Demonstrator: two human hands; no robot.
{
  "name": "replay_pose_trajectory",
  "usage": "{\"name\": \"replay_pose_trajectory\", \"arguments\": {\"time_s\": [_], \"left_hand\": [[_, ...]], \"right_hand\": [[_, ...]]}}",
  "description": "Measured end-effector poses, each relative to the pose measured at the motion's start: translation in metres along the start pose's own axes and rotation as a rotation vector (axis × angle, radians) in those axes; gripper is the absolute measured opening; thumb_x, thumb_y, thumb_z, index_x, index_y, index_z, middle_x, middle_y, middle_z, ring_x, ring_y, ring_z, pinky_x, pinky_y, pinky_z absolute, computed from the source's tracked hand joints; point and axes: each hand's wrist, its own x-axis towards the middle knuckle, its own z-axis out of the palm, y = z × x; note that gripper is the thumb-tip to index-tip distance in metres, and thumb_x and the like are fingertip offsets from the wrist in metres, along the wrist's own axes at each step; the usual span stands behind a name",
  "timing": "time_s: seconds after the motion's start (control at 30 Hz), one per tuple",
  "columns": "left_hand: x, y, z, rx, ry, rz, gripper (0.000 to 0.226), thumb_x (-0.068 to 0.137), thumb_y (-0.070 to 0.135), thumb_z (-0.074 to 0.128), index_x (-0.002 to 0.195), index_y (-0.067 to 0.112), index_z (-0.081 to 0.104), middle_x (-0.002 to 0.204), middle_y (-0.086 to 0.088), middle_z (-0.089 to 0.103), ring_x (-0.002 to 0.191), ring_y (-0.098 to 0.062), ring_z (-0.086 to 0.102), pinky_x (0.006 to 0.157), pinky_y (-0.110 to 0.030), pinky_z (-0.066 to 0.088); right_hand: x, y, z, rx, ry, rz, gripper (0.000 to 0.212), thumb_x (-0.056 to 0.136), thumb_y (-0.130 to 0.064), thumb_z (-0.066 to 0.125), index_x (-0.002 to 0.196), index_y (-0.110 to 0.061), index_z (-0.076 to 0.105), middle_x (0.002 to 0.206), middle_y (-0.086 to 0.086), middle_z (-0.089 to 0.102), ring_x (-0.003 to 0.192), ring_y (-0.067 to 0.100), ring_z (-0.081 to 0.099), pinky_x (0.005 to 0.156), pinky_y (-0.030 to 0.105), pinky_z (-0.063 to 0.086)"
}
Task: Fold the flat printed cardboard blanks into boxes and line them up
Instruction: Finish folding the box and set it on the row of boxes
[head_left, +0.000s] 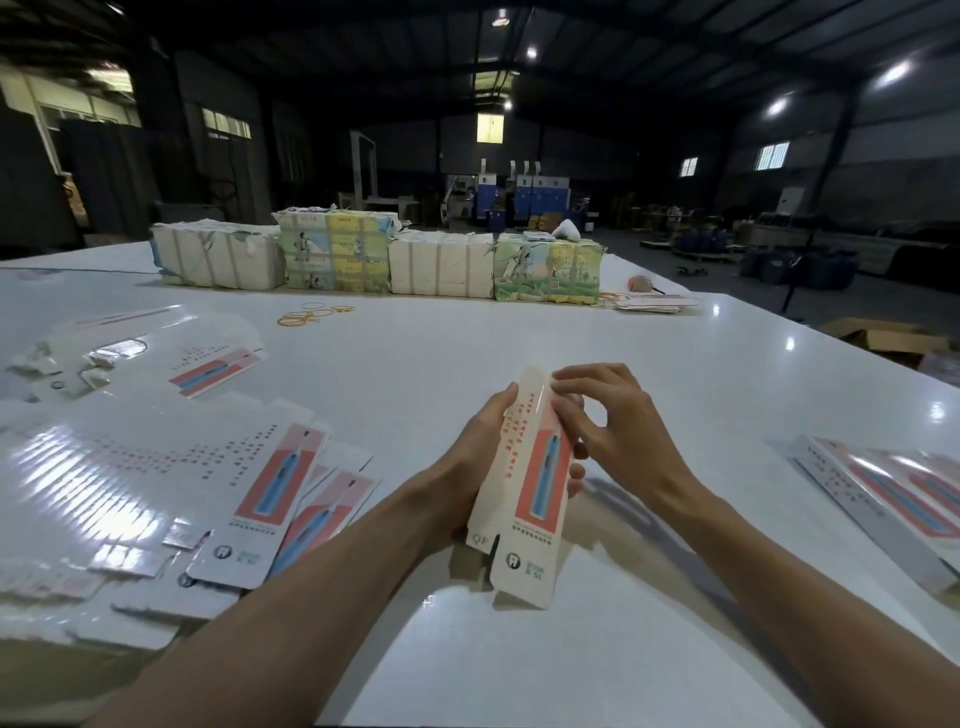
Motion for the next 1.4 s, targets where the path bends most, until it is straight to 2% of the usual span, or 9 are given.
{"name": "replay_pose_trajectory", "arguments": {"time_s": [0.1, 0.23, 0.4, 0.73, 0.83, 0.97, 1.2, 1.3, 1.4], "left_hand": [[0.003, -0.001, -0.002, 0.001, -0.011, -0.007, 0.062, 0.103, 0.066, 0.041, 0.114, 0.014, 0.072, 0.110, -0.021, 0.075, 0.086, -0.036, 0.076, 0.074, -0.041, 0.062], [0.005, 0.001, -0.002, 0.002, -0.111, -0.045, 0.069, 0.102, 0.069, 0.038, 0.109, 0.013, 0.078, 0.110, -0.019, 0.073, 0.083, -0.031, 0.074, 0.078, -0.040, 0.061], [0.005, 0.009, 0.001, 0.012, -0.238, -0.089, 0.078, 0.101, 0.070, 0.028, 0.103, 0.015, 0.083, 0.100, -0.013, 0.074, 0.079, -0.024, 0.073, 0.075, -0.034, 0.062], [0.007, 0.013, 0.007, 0.057, -0.290, -0.067, 0.078, 0.100, 0.072, 0.024, 0.121, 0.008, 0.065, 0.102, -0.012, 0.072, 0.079, -0.023, 0.071, 0.073, -0.033, 0.060], [0.006, 0.013, 0.008, 0.073, -0.253, -0.058, 0.078, 0.102, 0.070, 0.021, 0.124, 0.009, 0.063, 0.101, -0.010, 0.074, 0.078, -0.023, 0.071, 0.072, -0.034, 0.061], [0.005, 0.011, 0.005, 0.071, -0.226, -0.034, 0.076, 0.103, 0.068, 0.021, 0.126, 0.009, 0.063, 0.104, -0.011, 0.075, 0.078, -0.025, 0.072, 0.071, -0.035, 0.062], [0.013, 0.009, 0.024, 0.035, -0.170, -0.108, 0.063, 0.096, 0.074, 0.035, 0.095, 0.014, 0.052, 0.074, -0.002, 0.056, 0.057, -0.013, 0.054, 0.057, -0.024, 0.052], [0.013, 0.006, 0.018, -0.118, -0.173, -0.080, 0.057, 0.092, 0.070, 0.045, 0.096, 0.013, 0.048, 0.071, -0.002, 0.051, 0.055, -0.012, 0.049, 0.054, -0.022, 0.049], [0.009, 0.010, 0.001, -0.275, -0.142, -0.040, 0.054, 0.097, 0.065, 0.047, 0.098, 0.010, 0.051, 0.076, -0.005, 0.052, 0.059, -0.013, 0.051, 0.056, -0.024, 0.051]], "right_hand": [[0.002, -0.004, -0.003, 0.075, 0.010, 0.034, 0.018, 0.100, -0.024, 0.069, 0.113, -0.013, 0.076, 0.122, -0.009, 0.067, 0.119, 0.010, 0.056, 0.095, 0.021, 0.055], [0.006, -0.012, -0.012, 0.254, 0.029, 0.145, 0.005, 0.098, -0.018, 0.073, 0.095, -0.015, 0.076, 0.128, -0.003, 0.062, 0.113, 0.011, 0.058, 0.073, 0.011, 0.055], [0.009, -0.014, -0.026, 0.487, 0.013, 0.285, 0.010, 0.096, -0.017, 0.075, 0.087, -0.014, 0.080, 0.137, -0.012, 0.062, 0.117, 0.021, 0.063, 0.094, 0.040, 0.058], [0.011, -0.012, -0.032, 0.837, -0.062, 0.356, 0.022, 0.088, -0.022, 0.074, 0.083, -0.001, 0.077, 0.136, 0.001, 0.068, 0.125, 0.030, 0.063, 0.112, 0.054, 0.049], [0.010, -0.013, -0.030, 0.855, -0.068, 0.374, 0.023, 0.089, -0.022, 0.073, 0.087, 0.001, 0.076, 0.133, 0.005, 0.070, 0.121, 0.033, 0.065, 0.112, 0.056, 0.048], [0.009, -0.016, -0.031, 0.593, -0.041, 0.290, 0.021, 0.100, -0.021, 0.069, 0.093, -0.005, 0.080, 0.131, -0.008, 0.070, 0.105, 0.023, 0.073, 0.099, 0.048, 0.059], [0.012, -0.018, -0.033, 0.858, -0.045, 0.274, 0.022, 0.095, -0.023, 0.066, 0.091, -0.003, 0.076, 0.141, -0.004, 0.065, 0.131, 0.020, 0.059, 0.111, 0.045, 0.049], [0.009, -0.015, -0.024, 0.848, 0.009, 0.303, 0.019, 0.101, -0.015, 0.065, 0.114, -0.004, 0.070, 0.141, 0.002, 0.063, 0.135, 0.025, 0.057, 0.116, 0.050, 0.046], [0.000, -0.017, -0.011, 0.842, -0.036, 0.370, 0.047, 0.098, -0.029, 0.068, 0.142, -0.019, 0.054, 0.135, 0.007, 0.065, 0.129, 0.026, 0.062, 0.112, 0.048, 0.050]]}}
